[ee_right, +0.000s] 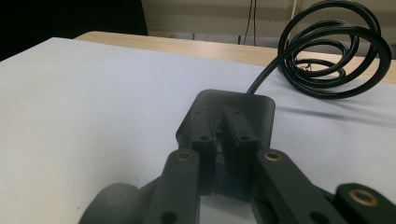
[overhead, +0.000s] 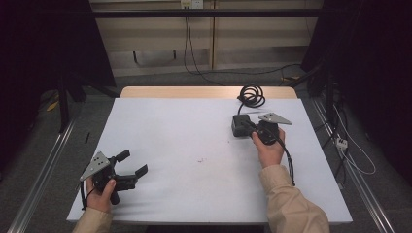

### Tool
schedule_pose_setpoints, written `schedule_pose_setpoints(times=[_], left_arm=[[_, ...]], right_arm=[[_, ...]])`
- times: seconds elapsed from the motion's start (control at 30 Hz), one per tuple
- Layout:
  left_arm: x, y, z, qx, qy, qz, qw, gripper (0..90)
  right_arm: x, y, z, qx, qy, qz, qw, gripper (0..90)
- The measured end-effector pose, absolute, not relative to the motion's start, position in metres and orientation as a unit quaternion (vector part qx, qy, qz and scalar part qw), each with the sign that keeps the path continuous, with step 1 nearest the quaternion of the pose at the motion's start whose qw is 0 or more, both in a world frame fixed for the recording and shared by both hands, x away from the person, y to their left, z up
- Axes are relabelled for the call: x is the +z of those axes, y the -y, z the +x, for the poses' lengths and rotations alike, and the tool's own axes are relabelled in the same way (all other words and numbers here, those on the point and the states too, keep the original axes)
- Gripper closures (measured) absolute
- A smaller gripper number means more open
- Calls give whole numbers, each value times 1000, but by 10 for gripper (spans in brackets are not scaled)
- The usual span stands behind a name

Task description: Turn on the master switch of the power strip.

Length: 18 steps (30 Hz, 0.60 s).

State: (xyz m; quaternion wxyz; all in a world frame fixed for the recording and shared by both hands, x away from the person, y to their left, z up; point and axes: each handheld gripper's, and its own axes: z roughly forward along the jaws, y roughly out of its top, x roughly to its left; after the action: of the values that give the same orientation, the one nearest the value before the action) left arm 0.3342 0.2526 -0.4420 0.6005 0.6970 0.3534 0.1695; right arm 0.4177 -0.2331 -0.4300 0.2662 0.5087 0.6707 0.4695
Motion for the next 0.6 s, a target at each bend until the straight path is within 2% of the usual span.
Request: schedule_pose_setpoints(times=[0.27, 0.6], left_arm=[[-442, -253, 334, 170, -354, 696, 601, 37], [-442, -254, 334, 171, -355, 695, 601, 37]], right_arm=[[-428, 232, 421, 468, -678, 504, 261, 900], [-424, 229, 430, 455, -687, 501, 266, 900]])
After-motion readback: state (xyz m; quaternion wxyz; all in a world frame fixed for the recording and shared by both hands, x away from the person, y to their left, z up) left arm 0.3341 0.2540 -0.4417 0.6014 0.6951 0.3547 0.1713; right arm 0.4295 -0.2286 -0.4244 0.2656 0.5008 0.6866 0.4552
